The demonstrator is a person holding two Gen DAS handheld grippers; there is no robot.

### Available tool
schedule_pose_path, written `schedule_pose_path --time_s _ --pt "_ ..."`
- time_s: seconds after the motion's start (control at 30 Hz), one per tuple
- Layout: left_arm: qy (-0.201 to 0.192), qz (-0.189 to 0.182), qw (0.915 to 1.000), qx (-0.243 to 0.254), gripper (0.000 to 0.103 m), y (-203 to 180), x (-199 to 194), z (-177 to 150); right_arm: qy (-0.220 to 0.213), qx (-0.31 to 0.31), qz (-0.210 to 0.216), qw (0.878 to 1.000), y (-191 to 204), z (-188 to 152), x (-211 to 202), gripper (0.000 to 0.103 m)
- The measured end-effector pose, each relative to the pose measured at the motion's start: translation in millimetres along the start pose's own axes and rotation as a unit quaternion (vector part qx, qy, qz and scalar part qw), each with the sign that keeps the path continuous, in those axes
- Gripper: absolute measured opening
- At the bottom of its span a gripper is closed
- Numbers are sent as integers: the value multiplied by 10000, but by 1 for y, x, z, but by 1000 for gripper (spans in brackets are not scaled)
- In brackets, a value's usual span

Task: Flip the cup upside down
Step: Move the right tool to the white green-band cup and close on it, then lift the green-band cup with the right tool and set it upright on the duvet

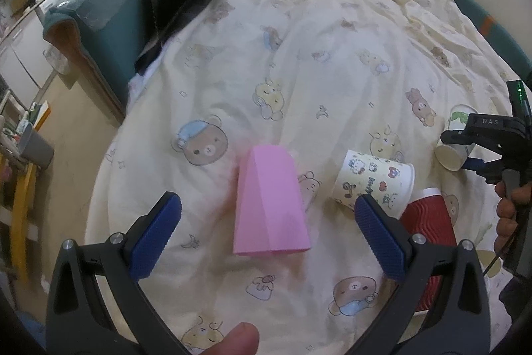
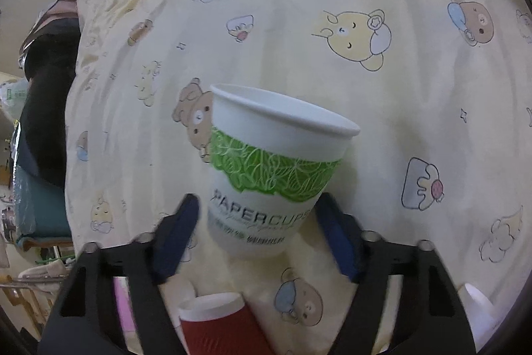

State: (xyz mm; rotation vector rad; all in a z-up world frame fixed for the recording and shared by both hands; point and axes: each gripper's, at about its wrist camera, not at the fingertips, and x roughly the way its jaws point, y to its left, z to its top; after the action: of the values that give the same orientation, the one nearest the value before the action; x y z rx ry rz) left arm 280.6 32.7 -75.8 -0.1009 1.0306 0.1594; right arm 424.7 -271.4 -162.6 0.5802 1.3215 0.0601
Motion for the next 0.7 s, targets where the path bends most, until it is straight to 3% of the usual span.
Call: schedule_pose_path --time_s 0.2,0.33,0.7 --pt "-60 -149 9999 34 103 -1 -17 -5 -139 -287 259 9992 0 -18 -27 63" --pt "-101 -343 9994 21 103 0 -50 -18 -80 -673 523 9963 6 -49 -60 63" --pt "-114 -530 9983 192 103 8 -143 -96 89 -1584 1161 9805 17 -200 -161 63"
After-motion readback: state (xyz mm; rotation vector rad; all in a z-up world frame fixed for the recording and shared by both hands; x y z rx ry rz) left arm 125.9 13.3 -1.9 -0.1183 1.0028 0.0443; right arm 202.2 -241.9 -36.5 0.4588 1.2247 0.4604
